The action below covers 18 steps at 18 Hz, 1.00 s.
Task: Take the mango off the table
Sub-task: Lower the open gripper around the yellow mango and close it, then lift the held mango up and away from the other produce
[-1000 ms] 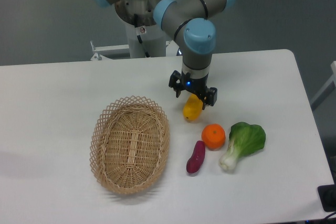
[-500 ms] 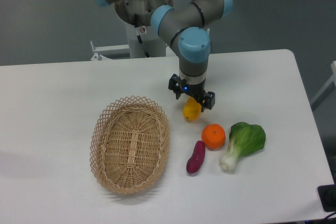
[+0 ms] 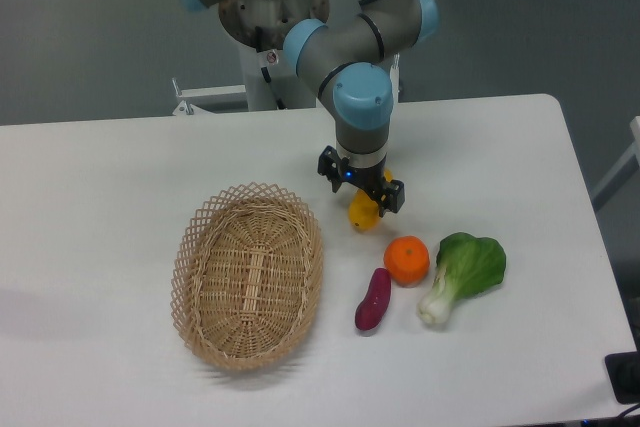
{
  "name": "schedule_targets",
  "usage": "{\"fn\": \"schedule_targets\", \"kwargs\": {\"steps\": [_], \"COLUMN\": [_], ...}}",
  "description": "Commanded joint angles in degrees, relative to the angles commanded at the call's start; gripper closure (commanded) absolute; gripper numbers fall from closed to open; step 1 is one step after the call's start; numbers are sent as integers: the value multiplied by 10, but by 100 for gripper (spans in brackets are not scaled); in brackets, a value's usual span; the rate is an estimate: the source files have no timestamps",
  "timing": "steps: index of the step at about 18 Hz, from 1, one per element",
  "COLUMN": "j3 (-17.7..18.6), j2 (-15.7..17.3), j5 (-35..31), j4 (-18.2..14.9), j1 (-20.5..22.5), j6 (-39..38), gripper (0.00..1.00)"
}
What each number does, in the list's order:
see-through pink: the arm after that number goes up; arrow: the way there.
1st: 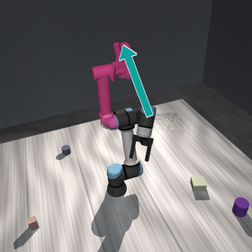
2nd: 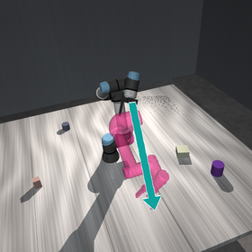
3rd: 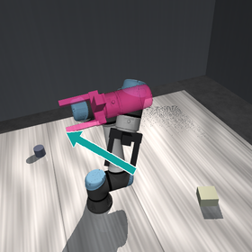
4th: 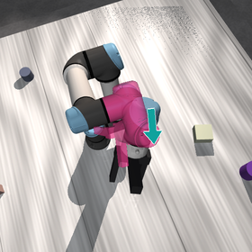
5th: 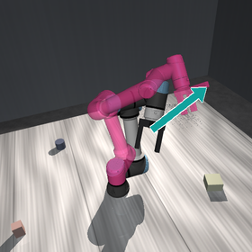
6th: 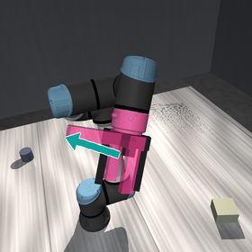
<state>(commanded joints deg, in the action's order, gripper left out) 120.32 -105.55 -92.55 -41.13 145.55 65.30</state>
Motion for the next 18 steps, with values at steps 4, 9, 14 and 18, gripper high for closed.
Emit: {"fn": "schedule_targets", "kwargs": {"steps": [4, 9, 14, 18], "j3": [-2, -8, -34, -57], "j2": [1, 5, 10, 20], "j5": [-1, 2, 3, -1], "j4": [0, 0, -7, -33], "j1": [0, 1, 6, 32], "j6": [5, 7, 24, 57], "gripper": [32, 42, 42, 42]}}
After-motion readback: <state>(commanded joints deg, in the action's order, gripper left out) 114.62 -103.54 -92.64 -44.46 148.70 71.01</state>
